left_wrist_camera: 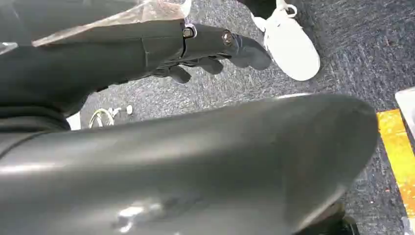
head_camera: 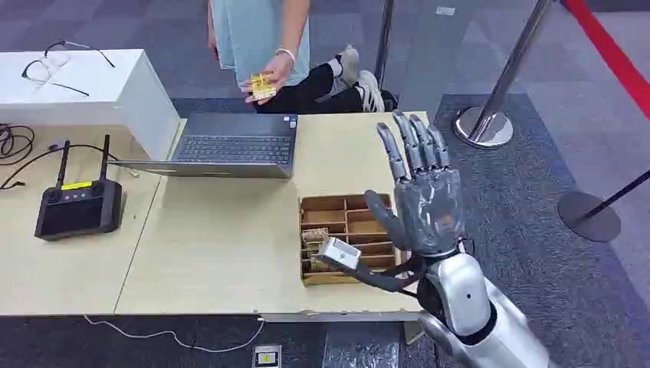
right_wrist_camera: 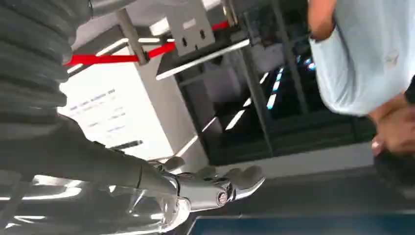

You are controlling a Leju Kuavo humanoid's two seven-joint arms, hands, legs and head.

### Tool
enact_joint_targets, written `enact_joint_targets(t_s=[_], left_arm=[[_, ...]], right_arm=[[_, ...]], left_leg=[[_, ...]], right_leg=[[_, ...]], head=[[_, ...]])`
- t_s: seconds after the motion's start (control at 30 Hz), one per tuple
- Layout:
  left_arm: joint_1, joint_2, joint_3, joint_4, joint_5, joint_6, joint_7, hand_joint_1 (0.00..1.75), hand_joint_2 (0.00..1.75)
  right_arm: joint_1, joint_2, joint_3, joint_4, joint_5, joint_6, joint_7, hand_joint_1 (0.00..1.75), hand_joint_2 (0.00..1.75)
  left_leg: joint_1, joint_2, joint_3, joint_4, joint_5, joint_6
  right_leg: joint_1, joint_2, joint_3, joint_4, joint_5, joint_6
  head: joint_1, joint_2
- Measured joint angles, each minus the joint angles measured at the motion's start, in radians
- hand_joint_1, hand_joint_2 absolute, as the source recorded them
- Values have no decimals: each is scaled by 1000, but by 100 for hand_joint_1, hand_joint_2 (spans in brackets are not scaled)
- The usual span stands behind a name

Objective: Pass the card to the sensor for recognition and then transmit it.

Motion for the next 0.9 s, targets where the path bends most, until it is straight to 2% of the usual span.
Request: enact_joint_targets(t_s=[0.3, 0.4, 0.57, 0.63, 0.7, 0.73, 0.9], left_arm=[[5, -3, 0, 0, 5, 5, 6, 0, 0], [5, -4, 0, 0, 5, 6, 6, 0, 0], [4, -7, 0, 0, 2, 6, 1, 0, 0], [3, -8, 0, 0, -6, 4, -1, 0, 0], [3, -8, 0, 0, -13, 2, -1, 0, 0], [2, -8, 0, 0, -15, 2, -1, 0, 0], [-2, -8, 0, 0, -23, -5, -1, 0, 0]], right_arm=[[69, -39, -100, -114, 16, -3, 29, 0, 175], [82, -47, -118, -129, -18, 22, 27, 0, 175], [87, -48, -118, -123, -57, 77, -7, 5, 175], [82, -47, -111, -108, -67, 92, -24, 30, 175], [71, -41, -101, -88, -72, 108, -37, 26, 175], [62, -39, -97, -77, -76, 117, -43, 19, 175], [17, -26, -70, -26, -90, 137, -54, 23, 175]], left_leg=[[0, 0, 0, 0, 0, 0], [0, 0, 0, 0, 0, 0], [0, 0, 0, 0, 0, 0], [0, 0, 0, 0, 0, 0], [0, 0, 0, 0, 0, 0], [0, 0, 0, 0, 0, 0], [0, 0, 0, 0, 0, 0]], right_leg=[[0, 0, 0, 0, 0, 0], [0, 0, 1, 0, 0, 0], [0, 0, 1, 0, 0, 0], [1, 0, 1, 0, 0, 0], [1, 0, 1, 0, 0, 0], [1, 0, 1, 0, 0, 0], [1, 0, 1, 0, 0, 0]], head=[[0, 0], [0, 0], [0, 0], [0, 0], [0, 0], [0, 0], [0, 0]])
